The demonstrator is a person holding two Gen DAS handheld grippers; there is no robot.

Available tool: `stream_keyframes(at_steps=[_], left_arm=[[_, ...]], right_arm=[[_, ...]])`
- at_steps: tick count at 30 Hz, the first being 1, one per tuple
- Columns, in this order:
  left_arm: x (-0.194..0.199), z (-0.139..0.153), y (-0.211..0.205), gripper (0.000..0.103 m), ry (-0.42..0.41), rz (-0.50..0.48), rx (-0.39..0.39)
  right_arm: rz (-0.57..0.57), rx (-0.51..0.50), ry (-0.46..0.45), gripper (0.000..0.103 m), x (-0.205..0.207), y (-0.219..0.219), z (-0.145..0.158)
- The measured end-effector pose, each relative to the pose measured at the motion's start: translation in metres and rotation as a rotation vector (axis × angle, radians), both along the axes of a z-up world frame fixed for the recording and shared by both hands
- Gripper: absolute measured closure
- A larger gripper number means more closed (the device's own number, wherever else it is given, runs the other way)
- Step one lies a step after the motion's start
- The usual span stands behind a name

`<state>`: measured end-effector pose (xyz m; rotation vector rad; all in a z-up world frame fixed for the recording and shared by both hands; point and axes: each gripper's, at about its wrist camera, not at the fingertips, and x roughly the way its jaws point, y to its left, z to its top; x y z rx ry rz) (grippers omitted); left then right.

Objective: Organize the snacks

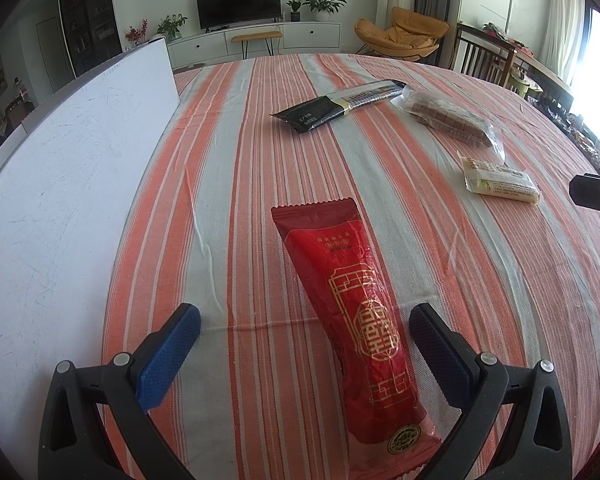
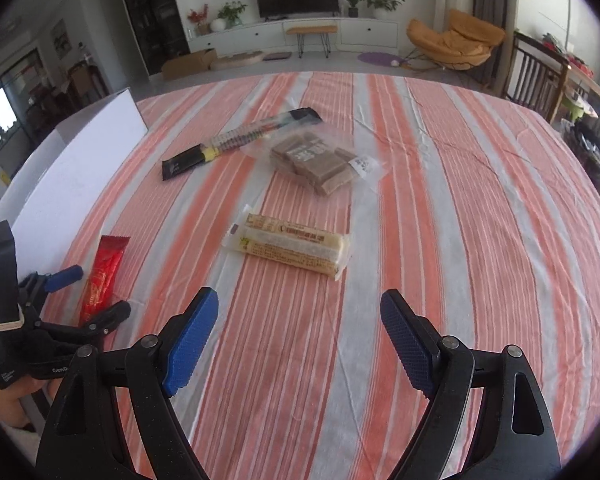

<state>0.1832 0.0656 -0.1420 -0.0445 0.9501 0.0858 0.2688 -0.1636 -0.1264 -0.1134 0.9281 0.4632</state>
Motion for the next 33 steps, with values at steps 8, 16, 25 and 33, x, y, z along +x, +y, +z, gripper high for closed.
stream_keyframes(at_steps=[8,16,25,33], left_arm=[[0.0,0.0,0.0,0.0,0.0,0.0,0.0],[0.0,0.0,0.0,0.0,0.0,0.0,-0.001],[0.0,0.0,0.0,0.0,0.0,0.0,-0.001],[0.0,0.0,-0.002,0.0,0.01,-0.029,0.0]], right_arm=[[0.157,-0.029,0.095,0.017,0.076,0.034,-0.026],[0.289,-0.049,0.213,0.017,0.076,0.05,-0.048],[0.249,0.003,0.313,0.018,0.048,0.051,-0.046],[-0.088,0.056,0.241,0.017,0.055,0.057,-0.048]])
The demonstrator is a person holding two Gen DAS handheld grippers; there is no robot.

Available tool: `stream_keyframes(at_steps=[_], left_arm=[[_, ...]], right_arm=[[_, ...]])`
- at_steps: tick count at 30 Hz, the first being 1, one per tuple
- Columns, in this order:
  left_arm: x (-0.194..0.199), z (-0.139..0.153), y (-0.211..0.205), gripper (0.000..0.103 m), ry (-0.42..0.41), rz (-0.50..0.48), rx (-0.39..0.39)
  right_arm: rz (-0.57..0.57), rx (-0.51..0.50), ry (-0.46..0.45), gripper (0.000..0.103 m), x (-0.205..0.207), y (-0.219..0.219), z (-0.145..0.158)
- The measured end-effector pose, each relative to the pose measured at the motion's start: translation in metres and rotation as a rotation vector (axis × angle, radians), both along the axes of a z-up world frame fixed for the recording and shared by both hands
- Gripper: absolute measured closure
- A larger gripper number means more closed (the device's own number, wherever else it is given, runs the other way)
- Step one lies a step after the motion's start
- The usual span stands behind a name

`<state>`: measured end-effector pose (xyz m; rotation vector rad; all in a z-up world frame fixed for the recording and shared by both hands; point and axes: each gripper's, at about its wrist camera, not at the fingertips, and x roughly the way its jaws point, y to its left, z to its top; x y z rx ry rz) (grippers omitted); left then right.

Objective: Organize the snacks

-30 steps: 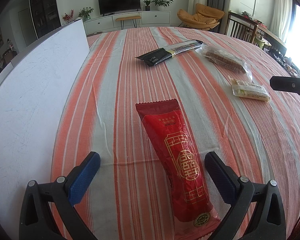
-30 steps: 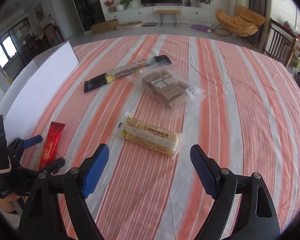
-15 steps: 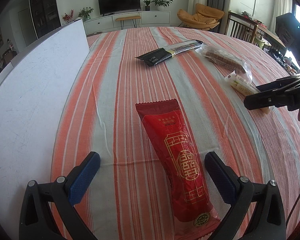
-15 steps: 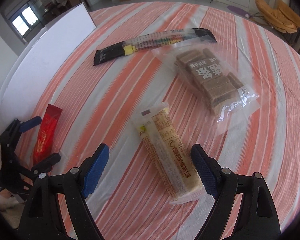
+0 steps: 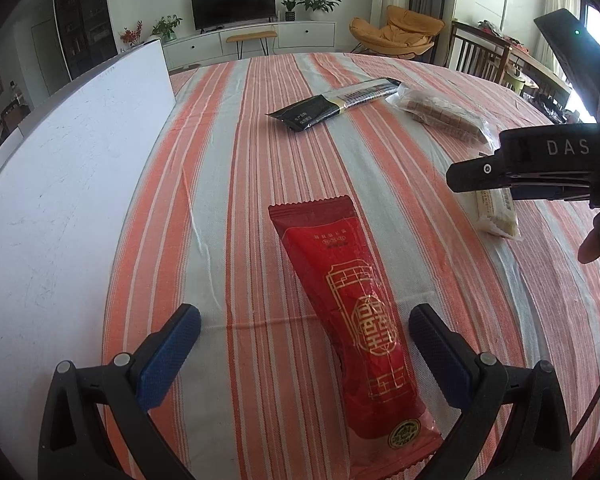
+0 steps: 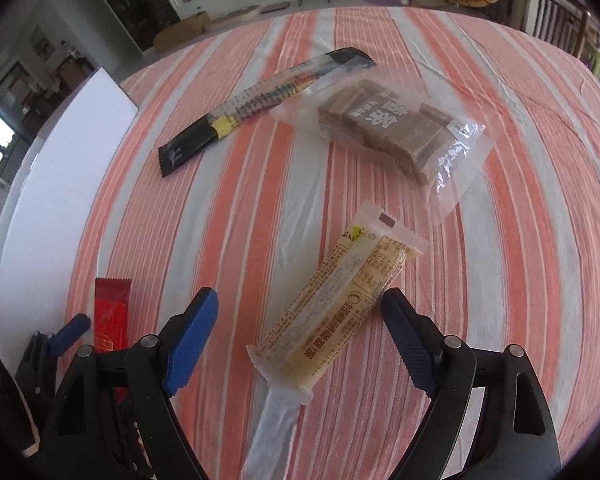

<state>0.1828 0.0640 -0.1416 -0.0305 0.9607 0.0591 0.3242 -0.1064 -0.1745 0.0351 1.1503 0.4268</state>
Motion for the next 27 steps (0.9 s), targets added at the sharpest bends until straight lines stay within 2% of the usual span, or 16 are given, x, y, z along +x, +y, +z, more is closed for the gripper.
stream_keyframes(at_steps=[1,2,3,4,5,6,8,12,13,16,20,23,25,27], left_arm=[[-0.002,0.001,0.0,0.001,0.009,-0.008,-0.001],[-0.005,0.003,0.0,0.01,0.011,-0.016,-0.002],[-0.01,0.006,0.0,0.032,0.003,-0.026,-0.003],[-0.015,0.009,0.0,0.047,-0.005,-0.041,-0.005],[-0.02,0.012,-0.001,0.082,-0.008,-0.056,0.0],[-0.024,0.013,-0.001,0.087,-0.006,-0.069,0.0],[-0.036,0.019,0.006,0.088,-0.024,-0.073,-0.069],[-0.059,0.032,0.018,0.088,-0.056,-0.065,-0.231],[-0.064,0.036,0.018,0.089,-0.059,-0.071,-0.263],[-0.078,0.053,0.014,0.089,-0.072,-0.107,-0.348],[-0.104,0.098,0.023,0.089,-0.137,-0.141,-0.451],[-0.128,0.141,0.056,0.089,-0.232,-0.106,-0.471],[-0.142,0.166,0.086,0.089,-0.298,-0.048,-0.419],[-0.154,0.179,0.121,0.089,-0.33,0.042,-0.351]], right_arm=[[-0.028,-0.026,-0.006,0.021,0.001,0.003,0.0],[-0.036,-0.088,-0.016,0.024,0.001,0.01,-0.001],[-0.042,-0.173,-0.034,0.045,0.0,0.017,-0.001],[-0.058,-0.238,-0.055,0.069,-0.003,0.02,-0.001],[-0.074,-0.211,-0.039,0.073,-0.004,0.015,0.0],[-0.099,-0.191,-0.016,0.073,-0.005,0.007,0.0],[-0.154,-0.111,0.018,0.073,-0.013,-0.012,0.004],[-0.213,0.244,0.032,0.073,-0.052,-0.059,0.02],[-0.208,0.302,0.034,0.073,-0.061,-0.065,0.021],[-0.217,0.346,0.028,0.073,-0.087,-0.075,0.02],[-0.19,0.378,0.011,0.073,-0.117,-0.065,0.037],[-0.089,0.426,-0.027,0.073,-0.132,-0.031,0.071],[0.007,0.472,-0.05,0.073,-0.142,0.007,0.097],[0.115,0.528,-0.061,0.073,-0.155,0.05,0.123]])
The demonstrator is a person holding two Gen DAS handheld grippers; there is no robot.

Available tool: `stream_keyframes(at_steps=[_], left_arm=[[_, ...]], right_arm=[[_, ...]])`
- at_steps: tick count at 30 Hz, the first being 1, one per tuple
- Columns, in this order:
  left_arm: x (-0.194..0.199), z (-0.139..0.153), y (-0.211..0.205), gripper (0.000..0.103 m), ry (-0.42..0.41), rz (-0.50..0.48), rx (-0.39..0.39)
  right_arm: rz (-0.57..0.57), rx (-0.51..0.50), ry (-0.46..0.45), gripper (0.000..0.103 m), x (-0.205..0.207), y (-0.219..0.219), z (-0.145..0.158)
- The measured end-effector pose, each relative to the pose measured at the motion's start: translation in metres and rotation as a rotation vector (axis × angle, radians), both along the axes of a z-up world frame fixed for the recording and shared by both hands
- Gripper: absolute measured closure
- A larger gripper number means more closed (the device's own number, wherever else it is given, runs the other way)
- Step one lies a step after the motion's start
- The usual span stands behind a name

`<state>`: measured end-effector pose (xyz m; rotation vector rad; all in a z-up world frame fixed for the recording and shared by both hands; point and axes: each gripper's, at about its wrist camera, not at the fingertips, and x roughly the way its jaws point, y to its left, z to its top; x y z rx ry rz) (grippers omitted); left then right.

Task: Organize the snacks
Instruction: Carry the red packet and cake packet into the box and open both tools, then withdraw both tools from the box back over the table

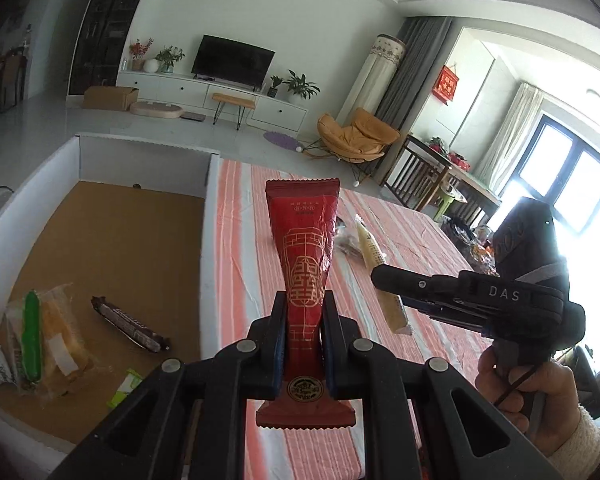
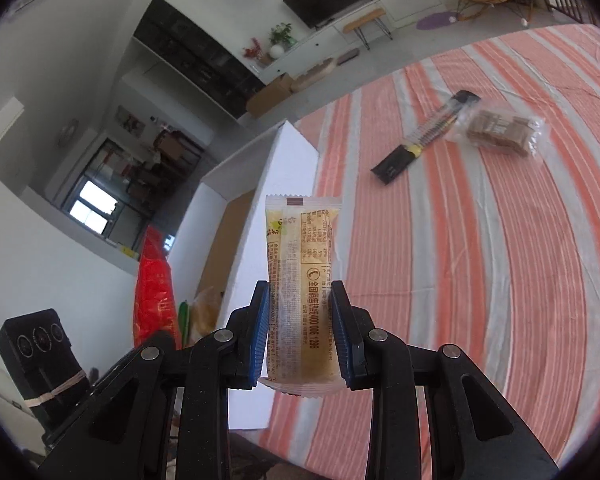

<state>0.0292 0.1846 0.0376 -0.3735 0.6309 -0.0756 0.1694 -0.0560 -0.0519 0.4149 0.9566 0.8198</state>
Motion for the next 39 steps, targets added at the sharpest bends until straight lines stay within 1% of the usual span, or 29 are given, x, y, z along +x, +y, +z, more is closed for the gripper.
stream_keyframes(at_steps=[2,3,4,5,6,7,8,9,10,11,12,14,17,19,20,21,23,24,25,26,28,30,32,33,35,37,38,39], left_arm=[[-0.01,0.002,0.035,0.089,0.013,0.113,0.049],[-0.012,-0.002,0.049,0.088,0.038,0.166,0.091],[-0.012,-0.009,0.063,0.088,0.083,0.212,0.145],[-0.012,-0.018,0.075,0.083,0.134,0.268,0.204],[-0.011,-0.027,0.085,0.07,0.181,0.32,0.248],[-0.014,-0.038,0.097,0.06,0.219,0.368,0.267],[-0.017,-0.045,0.106,0.04,0.239,0.402,0.255],[-0.022,-0.047,0.111,0.03,0.24,0.424,0.229],[-0.027,-0.05,0.113,0.029,0.219,0.442,0.2],[-0.03,-0.049,0.112,0.022,0.193,0.453,0.183],[-0.031,-0.049,0.109,0.019,0.173,0.452,0.177],[-0.025,-0.046,0.093,0.019,0.142,0.4,0.181],[-0.009,-0.033,0.053,0.019,0.086,0.259,0.175],[0.001,-0.02,0.013,0.018,0.05,0.136,0.162],[0.007,-0.017,-0.007,0.016,0.042,0.066,0.16],[0.015,-0.018,-0.028,0.014,0.043,-0.007,0.159],[0.033,-0.022,-0.072,0.012,0.066,-0.16,0.144],[0.043,-0.03,-0.09,0.012,0.093,-0.217,0.136],[0.055,-0.038,-0.109,0.012,0.117,-0.265,0.131],[0.067,-0.05,-0.125,0.012,0.137,-0.297,0.138],[0.088,-0.076,-0.152,0.012,0.184,-0.307,0.195],[0.108,-0.105,-0.172,0.012,0.225,-0.29,0.279],[0.128,-0.131,-0.18,0.012,0.278,-0.266,0.35],[0.137,-0.142,-0.183,0.012,0.3,-0.257,0.37],[0.15,-0.158,-0.181,0.012,0.324,-0.232,0.402],[0.16,-0.17,-0.18,0.012,0.346,-0.214,0.421],[0.164,-0.174,-0.179,0.01,0.356,-0.206,0.42],[0.164,-0.174,-0.177,0.01,0.343,-0.198,0.402]], right_arm=[[0.105,0.039,-0.023,0.073,-0.015,0.048,0.02],[0.154,0.057,-0.026,0.072,-0.022,0.071,0.026],[0.2,0.068,-0.026,0.072,-0.027,0.093,0.03],[0.236,0.069,-0.029,0.07,-0.032,0.113,0.031],[0.27,0.062,-0.038,0.065,-0.037,0.131,0.031],[0.297,0.036,-0.048,0.046,-0.041,0.145,0.03],[0.313,0.004,-0.054,0.035,-0.042,0.154,0.026],[0.31,-0.014,-0.062,0.031,-0.043,0.156,0.021],[0.291,-0.028,-0.081,0.032,-0.042,0.149,0.015],[0.266,-0.054,-0.111,0.032,-0.04,0.139,0.009],[0.226,-0.098,-0.145,0.032,-0.037,0.125,0.0],[0.111,-0.225,-0.22,0.032,-0.026,0.091,-0.022],[-0.114,-0.497,-0.327,0.032,-0.007,0.027,-0.068],[-0.243,-0.668,-0.336,0.032,0.008,-0.017,-0.097],[-0.293,-0.726,-0.324,0.032,0.015,-0.037,-0.109],[-0.339,-0.759,-0.307,0.032,0.019,-0.056,-0.116],[-0.421,-0.792,-0.301,0.032,0.021,-0.085,-0.125],[-0.475,-0.799,-0.275,0.032,0.022,-0.096,-0.127],[-0.508,-0.777,-0.236,0.032,0.027,-0.105,-0.127],[-0.527,-0.754,-0.228,0.032,0.027,-0.111,-0.124],[-0.555,-0.772,-0.188,0.031,0.032,-0.116,-0.126],[-0.562,-0.753,-0.182,0.029,0.032,-0.117,-0.125],[-0.565,-0.74,-0.172,0.027,0.034,-0.117,-0.122],[-0.569,-0.73,-0.164,0.026,0.032,-0.117,-0.124],[-0.575,-0.693,-0.14,0.024,0.032,-0.123,-0.126],[-0.579,-0.681,-0.129,0.02,0.029,-0.127,-0.128],[-0.576,-0.687,-0.131,0.02,0.029,-0.126,-0.128],[-0.575,-0.688,-0.131,0.02,0.028,-0.125,-0.129]])
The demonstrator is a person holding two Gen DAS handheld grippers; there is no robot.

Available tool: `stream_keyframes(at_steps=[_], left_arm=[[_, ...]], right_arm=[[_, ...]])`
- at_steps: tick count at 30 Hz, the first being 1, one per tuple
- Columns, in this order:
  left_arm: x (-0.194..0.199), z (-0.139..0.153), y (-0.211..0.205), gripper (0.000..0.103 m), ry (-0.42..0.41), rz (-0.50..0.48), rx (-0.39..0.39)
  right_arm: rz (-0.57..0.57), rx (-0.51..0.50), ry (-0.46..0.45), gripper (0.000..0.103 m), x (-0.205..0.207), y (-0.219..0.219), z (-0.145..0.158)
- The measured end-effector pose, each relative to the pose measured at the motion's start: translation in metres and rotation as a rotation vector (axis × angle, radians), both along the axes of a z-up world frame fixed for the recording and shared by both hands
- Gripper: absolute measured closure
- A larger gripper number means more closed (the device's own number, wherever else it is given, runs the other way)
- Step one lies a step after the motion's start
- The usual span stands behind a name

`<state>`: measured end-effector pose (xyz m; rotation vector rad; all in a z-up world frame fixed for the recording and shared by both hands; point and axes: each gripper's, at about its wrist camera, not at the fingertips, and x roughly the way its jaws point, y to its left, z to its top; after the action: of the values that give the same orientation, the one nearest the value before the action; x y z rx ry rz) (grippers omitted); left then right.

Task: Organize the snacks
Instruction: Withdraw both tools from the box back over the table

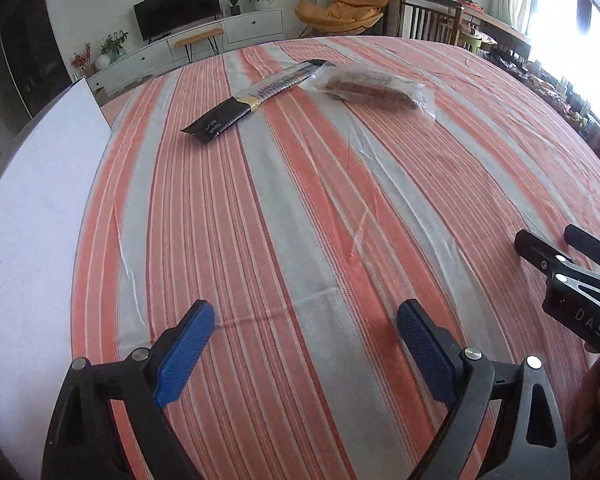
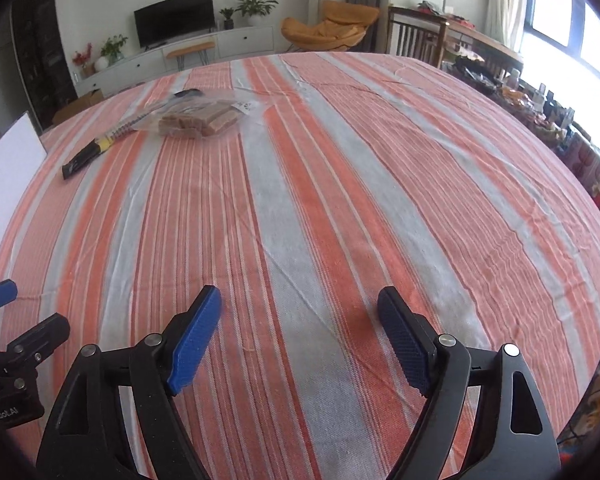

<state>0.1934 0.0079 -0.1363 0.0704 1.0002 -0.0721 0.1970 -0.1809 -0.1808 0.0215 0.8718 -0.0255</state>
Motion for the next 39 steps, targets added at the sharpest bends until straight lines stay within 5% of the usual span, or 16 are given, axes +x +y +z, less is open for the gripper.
stream_keyframes(at_steps=[4,28,36,39], left_arm=[[0.002,-0.004,0.011,0.0,-0.02,0.028,0.009],[0.011,-0.006,0.018,0.0,-0.042,0.033,-0.032],[0.028,-0.001,0.016,0.0,0.163,0.004,-0.018],[0.035,0.011,0.013,0.0,0.225,-0.05,-0.083]], right_arm=[[0.003,0.004,0.001,0.019,0.0,0.0,0.0],[0.003,0.007,0.002,0.017,-0.002,0.0,0.0],[0.003,0.007,0.002,0.017,-0.002,-0.001,0.001],[0.003,0.006,0.002,0.017,-0.002,-0.001,0.001]])
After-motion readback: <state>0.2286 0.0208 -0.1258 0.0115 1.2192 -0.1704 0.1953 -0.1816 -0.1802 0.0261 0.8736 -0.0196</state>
